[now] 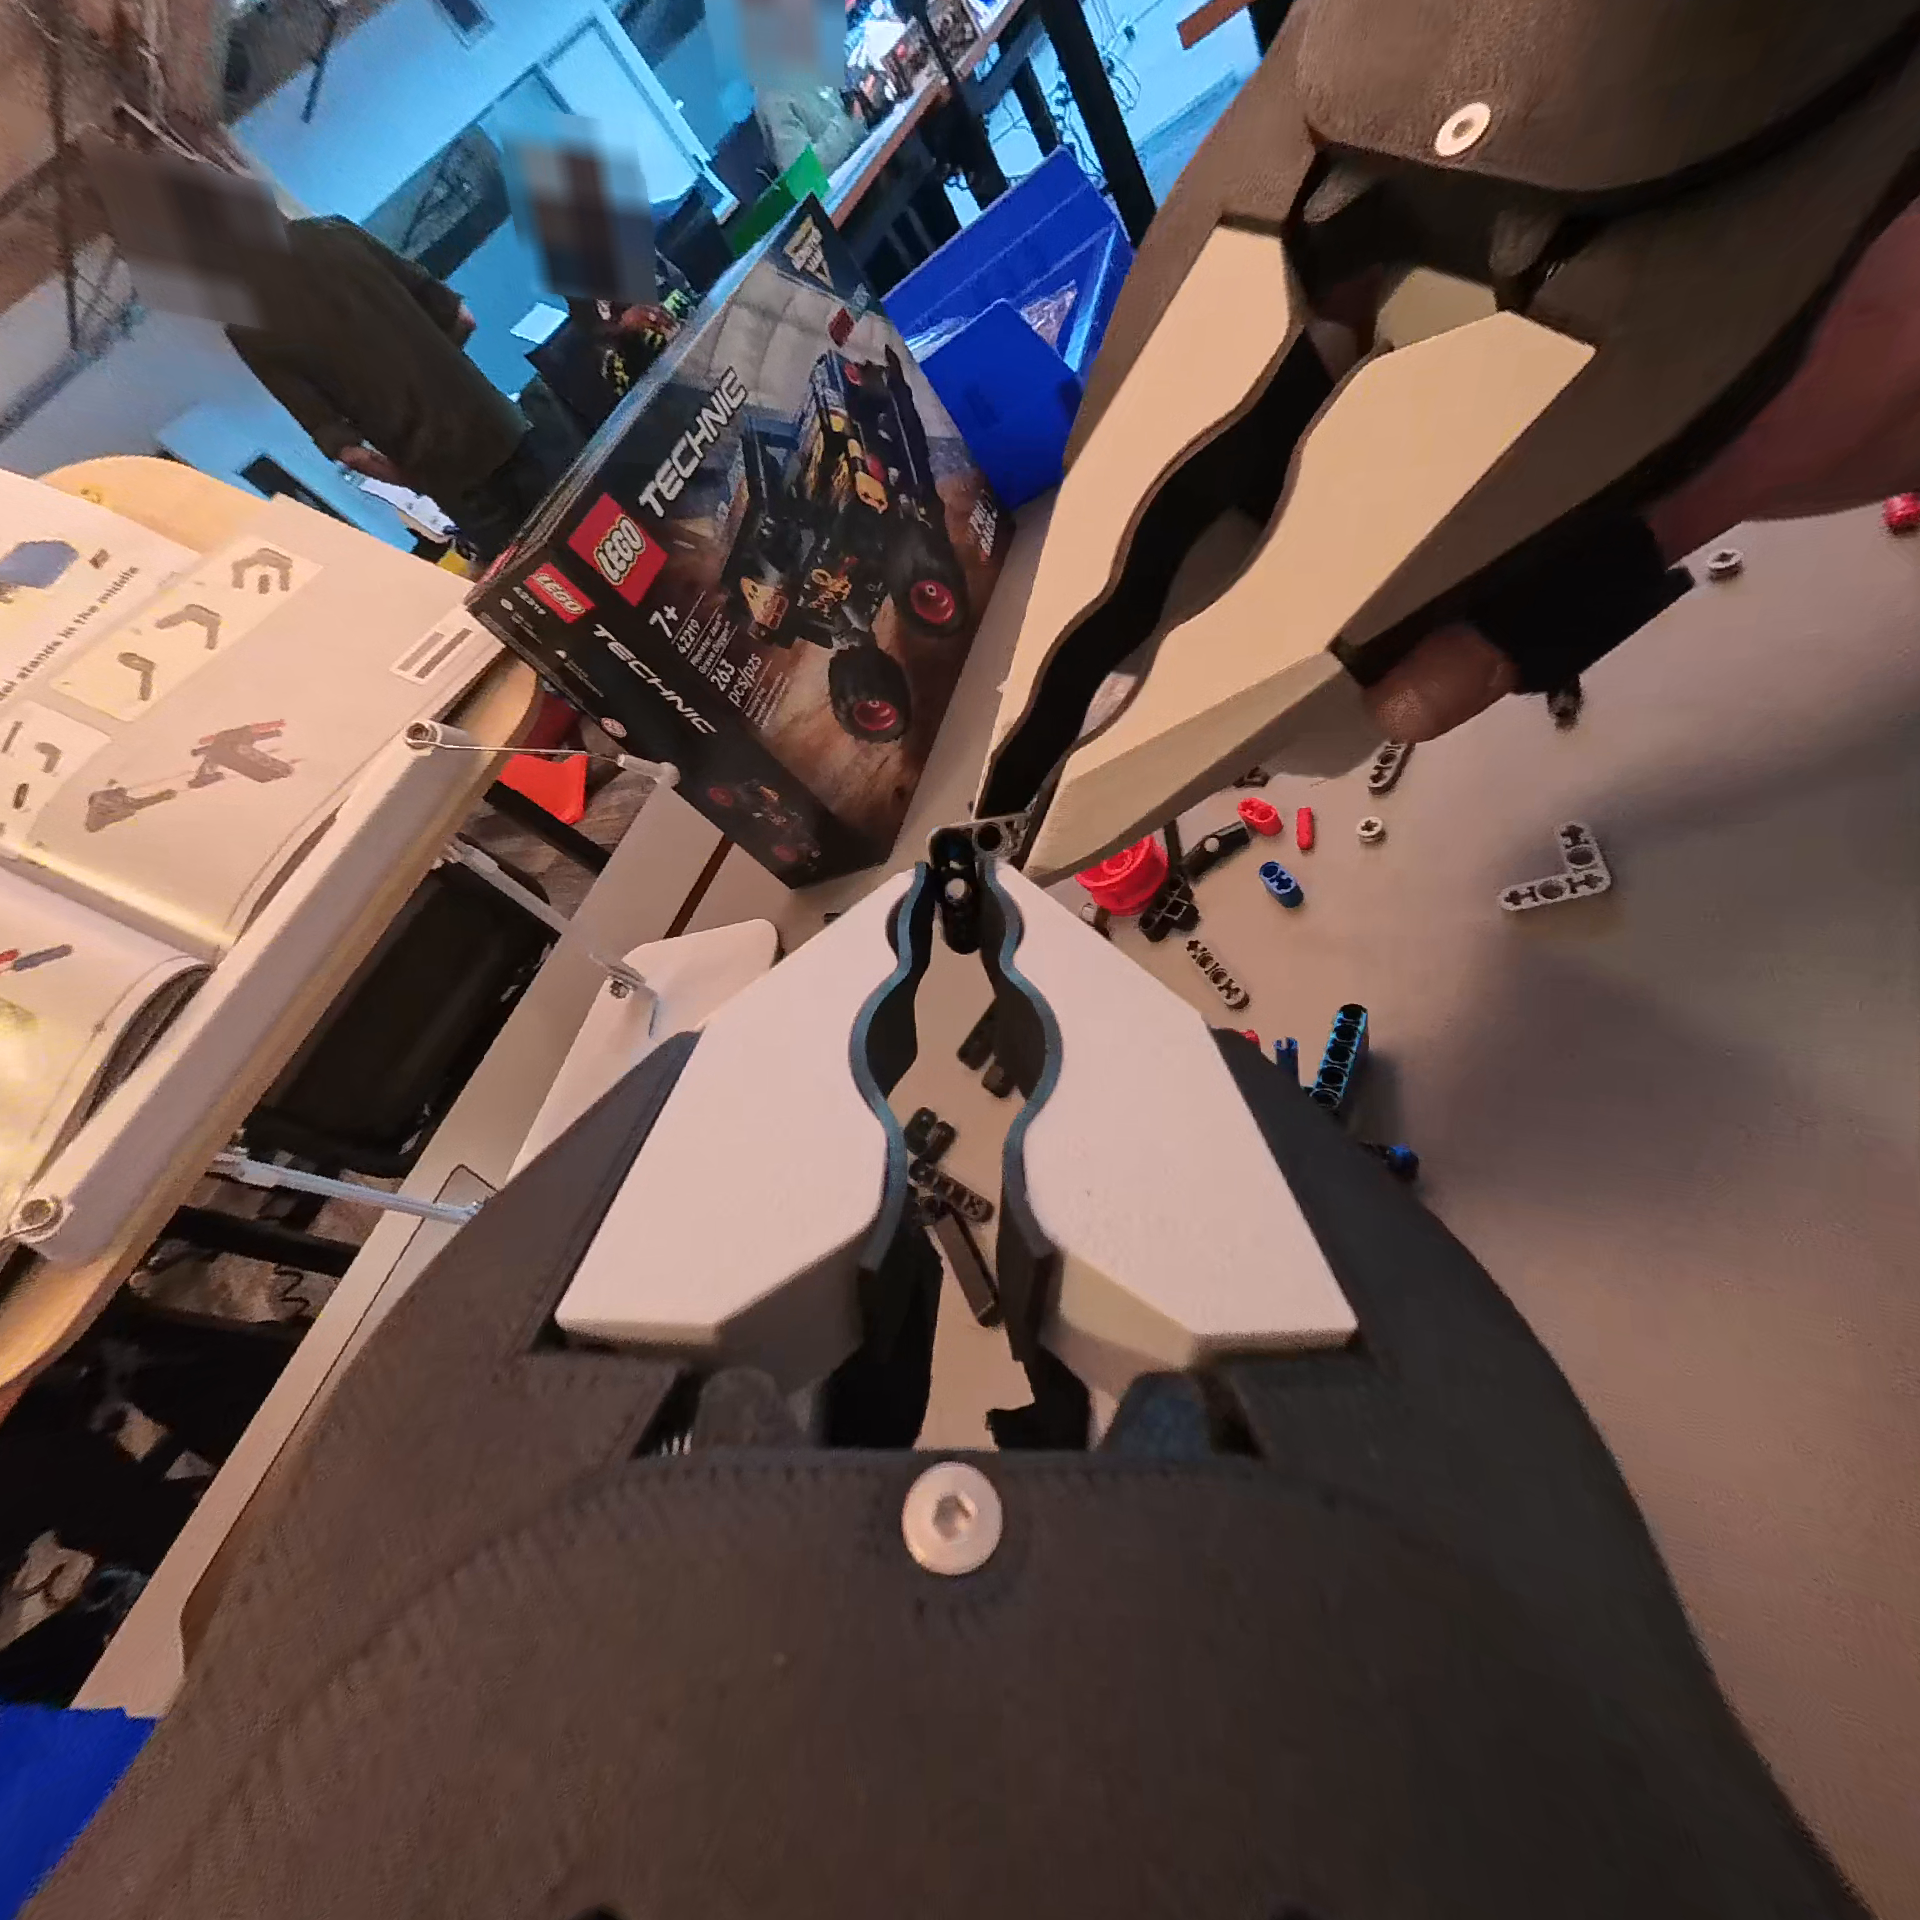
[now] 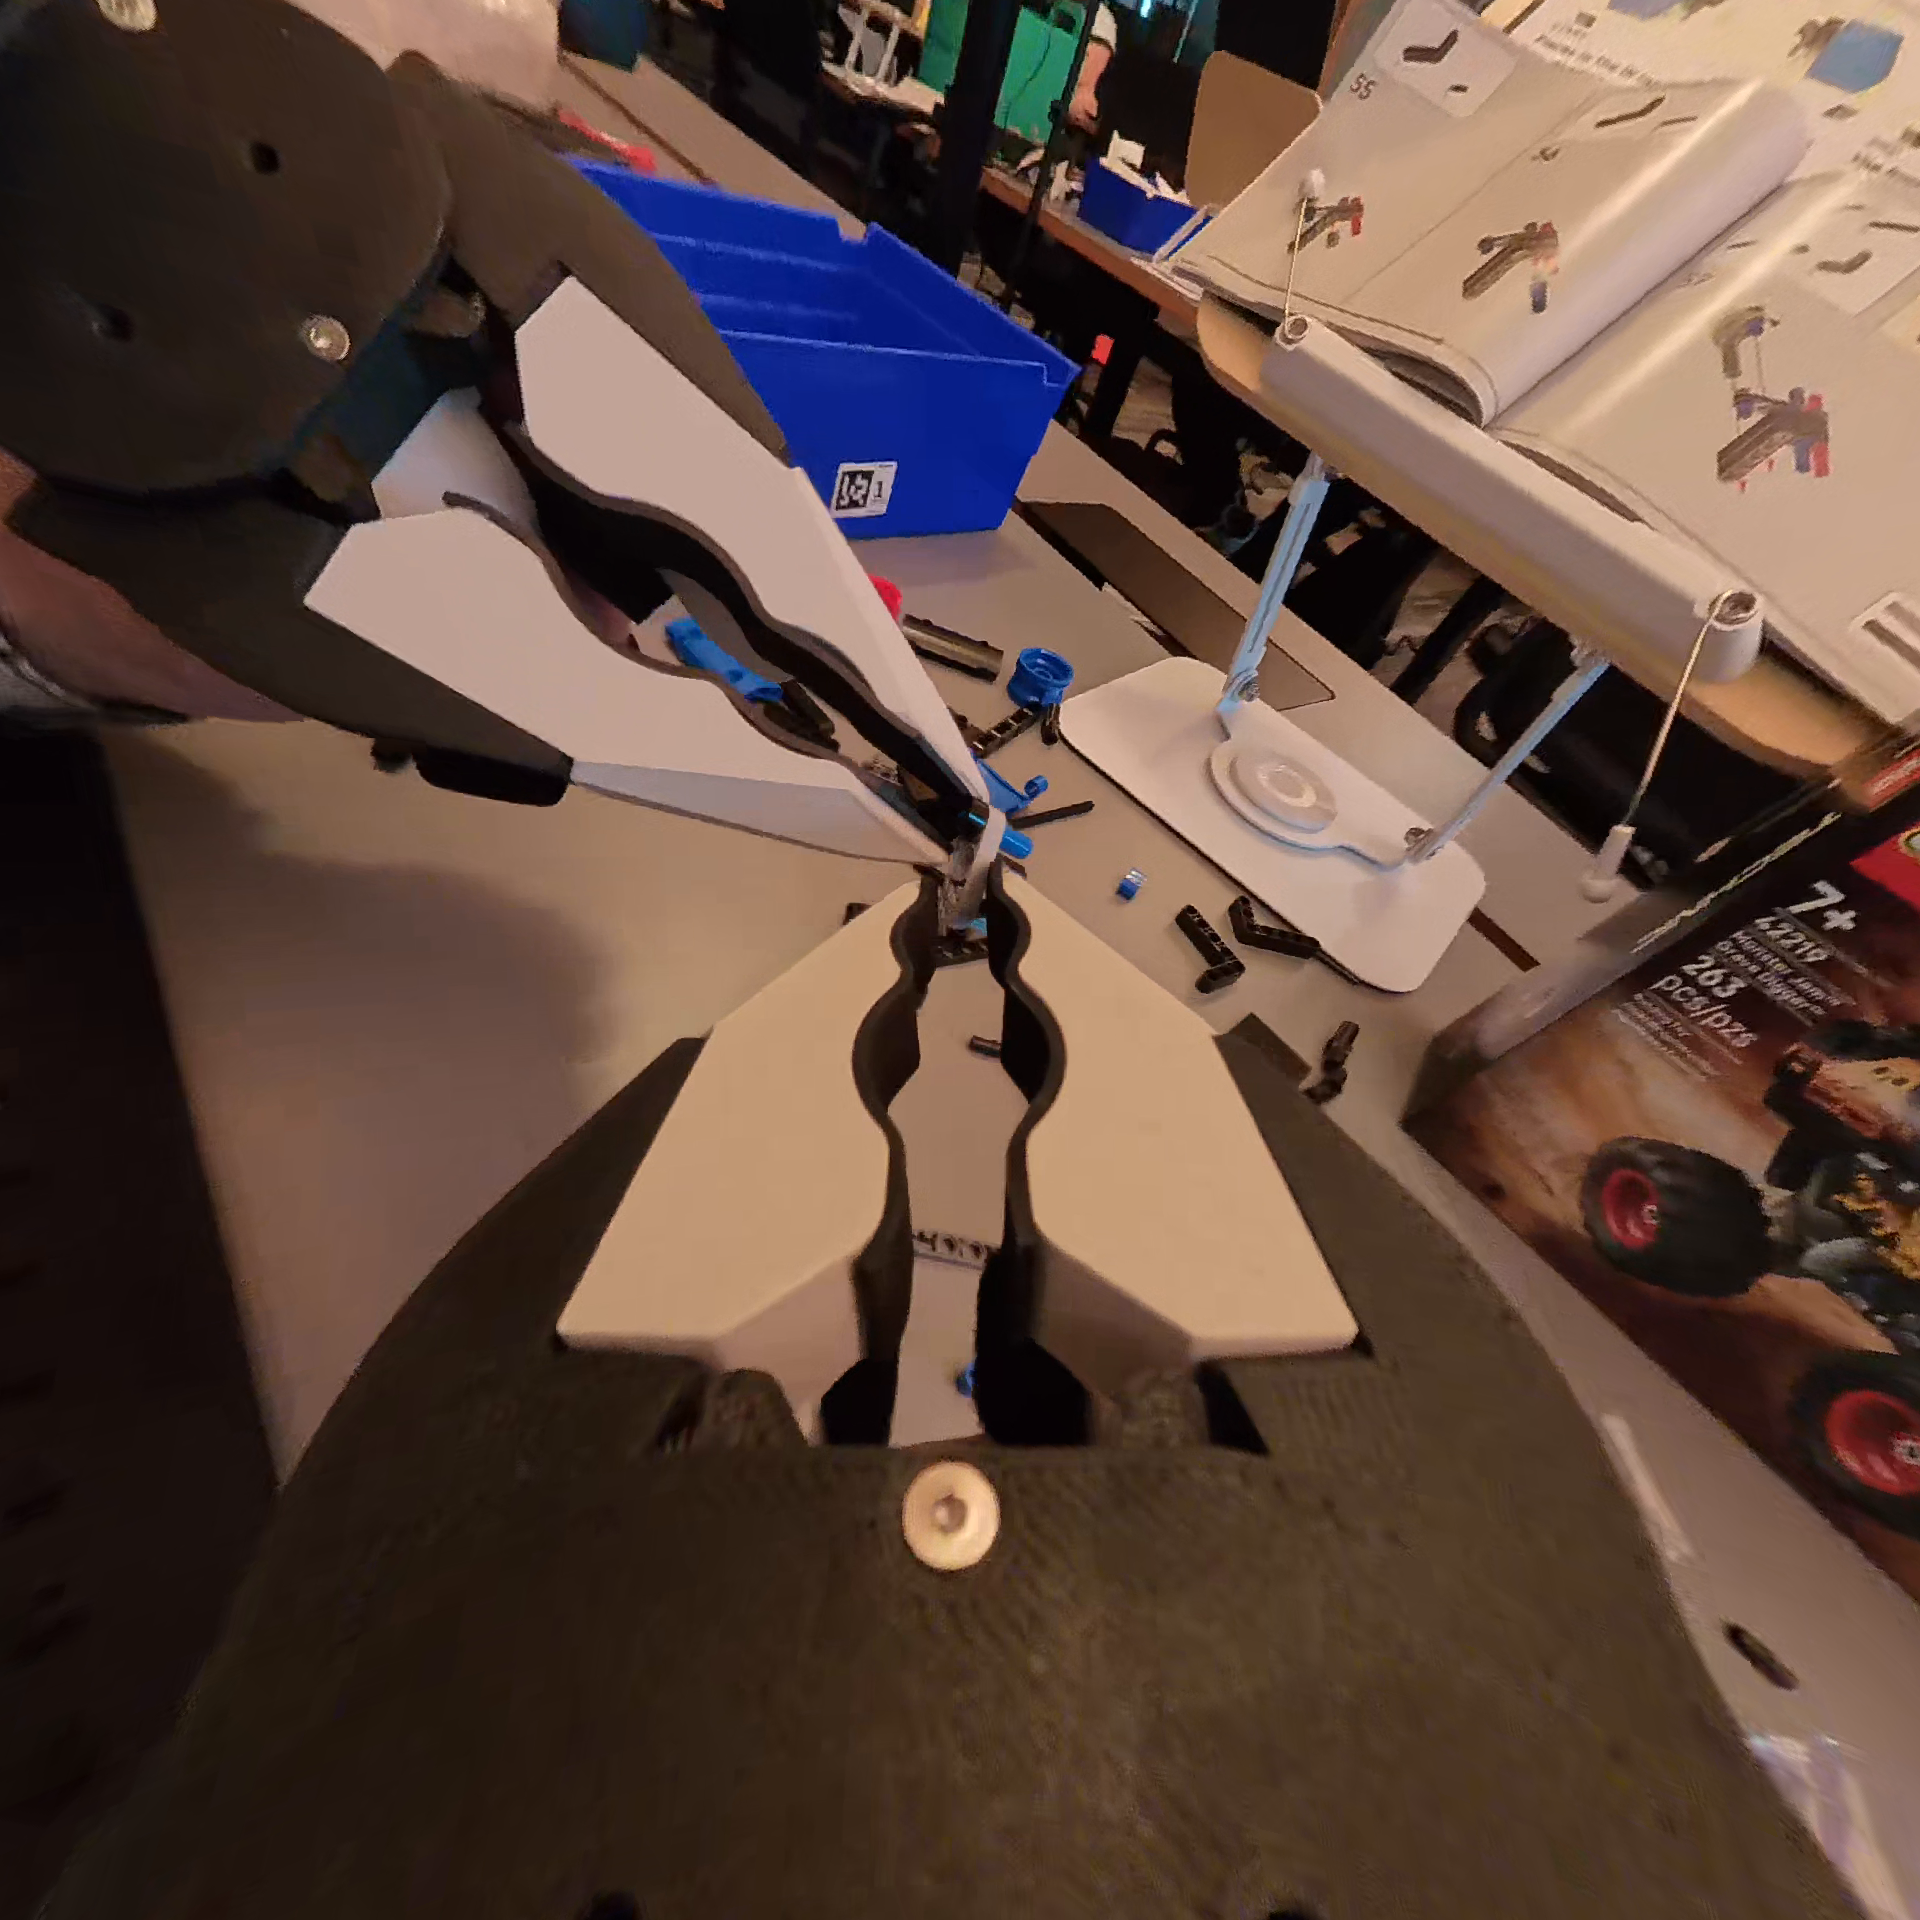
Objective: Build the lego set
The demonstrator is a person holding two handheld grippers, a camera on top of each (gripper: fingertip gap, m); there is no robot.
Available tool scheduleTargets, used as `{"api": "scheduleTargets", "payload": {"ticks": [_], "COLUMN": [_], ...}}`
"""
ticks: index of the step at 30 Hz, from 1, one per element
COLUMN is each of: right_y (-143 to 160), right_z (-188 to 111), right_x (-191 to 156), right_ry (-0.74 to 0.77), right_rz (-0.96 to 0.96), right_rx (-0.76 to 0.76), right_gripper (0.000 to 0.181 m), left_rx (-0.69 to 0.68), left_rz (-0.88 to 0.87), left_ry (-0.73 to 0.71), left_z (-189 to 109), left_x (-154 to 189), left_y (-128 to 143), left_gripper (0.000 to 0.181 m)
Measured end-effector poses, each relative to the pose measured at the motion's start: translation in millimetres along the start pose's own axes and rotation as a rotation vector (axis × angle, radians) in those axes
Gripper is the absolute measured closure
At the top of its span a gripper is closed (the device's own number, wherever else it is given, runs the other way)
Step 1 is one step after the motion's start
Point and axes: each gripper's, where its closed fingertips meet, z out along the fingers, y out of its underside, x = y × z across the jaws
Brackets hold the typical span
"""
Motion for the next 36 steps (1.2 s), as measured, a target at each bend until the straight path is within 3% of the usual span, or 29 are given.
{"api": "scheduleTargets", "payload": {"ticks": [8, 27, 36], "right_y": [-0.2, -3.6, -1.9], "right_z": [1.0, 3.6, 7.2], "right_x": [1.3, -4.0, -1.8], "right_ry": [-0.01, -0.149, -0.141], "right_rz": [-0.002, 0.229, 0.303], "right_rx": [0.004, 0.047, 0.022], "right_gripper": [0.174, 0.176, 0.178], "left_rx": [-0.013, 0.005, -0.04], "left_rz": [0.011, 0.144, 0.201], "left_ry": [-0.018, -0.047, -0.11], "left_z": [0.3, -4.4, -3.2], "left_x": [-1.2, 0.0, -2.4], "left_y": [0.2, -4.1, -2.0], "left_gripper": [0.175, 0.176, 0.176]}}
